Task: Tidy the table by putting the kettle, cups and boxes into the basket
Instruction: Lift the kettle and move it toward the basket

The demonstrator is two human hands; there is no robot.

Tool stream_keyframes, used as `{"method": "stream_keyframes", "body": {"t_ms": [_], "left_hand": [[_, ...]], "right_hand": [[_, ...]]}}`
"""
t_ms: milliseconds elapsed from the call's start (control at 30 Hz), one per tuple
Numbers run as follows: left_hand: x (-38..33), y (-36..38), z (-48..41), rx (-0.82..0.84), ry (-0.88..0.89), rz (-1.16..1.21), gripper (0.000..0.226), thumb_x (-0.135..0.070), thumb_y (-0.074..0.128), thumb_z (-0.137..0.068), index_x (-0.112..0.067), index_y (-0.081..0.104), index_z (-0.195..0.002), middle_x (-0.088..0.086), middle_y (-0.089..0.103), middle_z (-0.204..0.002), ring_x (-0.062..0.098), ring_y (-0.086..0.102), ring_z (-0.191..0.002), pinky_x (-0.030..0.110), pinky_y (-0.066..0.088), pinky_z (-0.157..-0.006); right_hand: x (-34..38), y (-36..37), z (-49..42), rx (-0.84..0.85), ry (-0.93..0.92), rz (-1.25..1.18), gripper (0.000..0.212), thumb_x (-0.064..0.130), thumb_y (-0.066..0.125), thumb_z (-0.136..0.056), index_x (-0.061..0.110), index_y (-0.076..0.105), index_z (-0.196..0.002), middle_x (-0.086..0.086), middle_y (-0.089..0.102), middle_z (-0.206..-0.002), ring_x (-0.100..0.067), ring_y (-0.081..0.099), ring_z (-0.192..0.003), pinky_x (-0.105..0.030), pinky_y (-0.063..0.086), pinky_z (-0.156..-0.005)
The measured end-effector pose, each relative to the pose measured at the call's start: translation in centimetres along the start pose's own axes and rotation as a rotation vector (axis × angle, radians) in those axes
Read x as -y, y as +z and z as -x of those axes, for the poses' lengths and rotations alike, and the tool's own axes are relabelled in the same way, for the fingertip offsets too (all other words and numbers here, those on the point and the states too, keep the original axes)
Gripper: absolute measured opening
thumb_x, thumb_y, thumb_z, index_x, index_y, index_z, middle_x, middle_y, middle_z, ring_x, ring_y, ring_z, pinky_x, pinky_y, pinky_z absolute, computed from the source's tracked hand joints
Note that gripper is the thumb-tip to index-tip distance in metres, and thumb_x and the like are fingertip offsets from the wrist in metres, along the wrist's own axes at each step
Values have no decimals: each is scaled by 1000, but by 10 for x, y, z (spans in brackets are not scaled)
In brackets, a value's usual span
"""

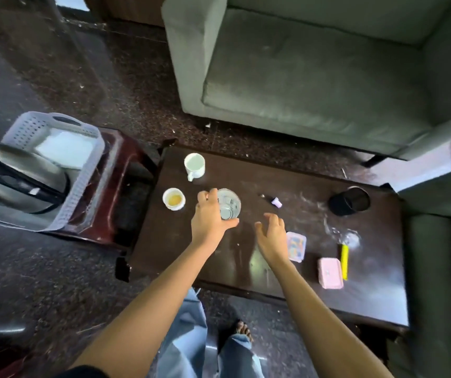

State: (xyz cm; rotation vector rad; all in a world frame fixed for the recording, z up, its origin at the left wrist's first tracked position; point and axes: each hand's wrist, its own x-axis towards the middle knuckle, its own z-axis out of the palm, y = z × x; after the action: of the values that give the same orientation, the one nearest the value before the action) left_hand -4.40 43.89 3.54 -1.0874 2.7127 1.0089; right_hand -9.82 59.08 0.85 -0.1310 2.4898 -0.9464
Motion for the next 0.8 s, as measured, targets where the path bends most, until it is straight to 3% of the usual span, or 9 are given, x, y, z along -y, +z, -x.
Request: {"method": "stream_keyframes", "body": {"t_ms": [200, 333, 800], "left_hand": [[-14, 68, 27, 107, 6, -30, 88, -40, 83, -62, -17, 37, -134, 6, 38, -131, 32, 58, -107, 42, 51, -76], [-12, 104, 36, 149, 1, -56, 90, -37, 84, -64, -16, 35, -137, 6, 38, -130, 30, 57, -109, 43, 51, -77], [12, 162, 44, 185, 59, -136, 92, -31, 86, -63, -13, 36, -138, 8, 41, -130, 31, 57, -109, 42, 56, -76]], "right_hand": [[-56, -10, 6, -25, 55, -22, 36, 15, 53, -95, -1, 49, -128, -20, 53, -129, -32, 46, -124, -34, 33, -103], [-85, -10, 5, -16, 97, -51, 37, 16, 52, -97, 1, 47, -130, -19, 47, -134, -30, 43, -125, -31, 31, -102], [-121, 4, -1, 18, 126, -111, 36, 18, 51, -96, 7, 47, -130, -14, 42, -135, -28, 49, -117, -36, 41, -101]]}}
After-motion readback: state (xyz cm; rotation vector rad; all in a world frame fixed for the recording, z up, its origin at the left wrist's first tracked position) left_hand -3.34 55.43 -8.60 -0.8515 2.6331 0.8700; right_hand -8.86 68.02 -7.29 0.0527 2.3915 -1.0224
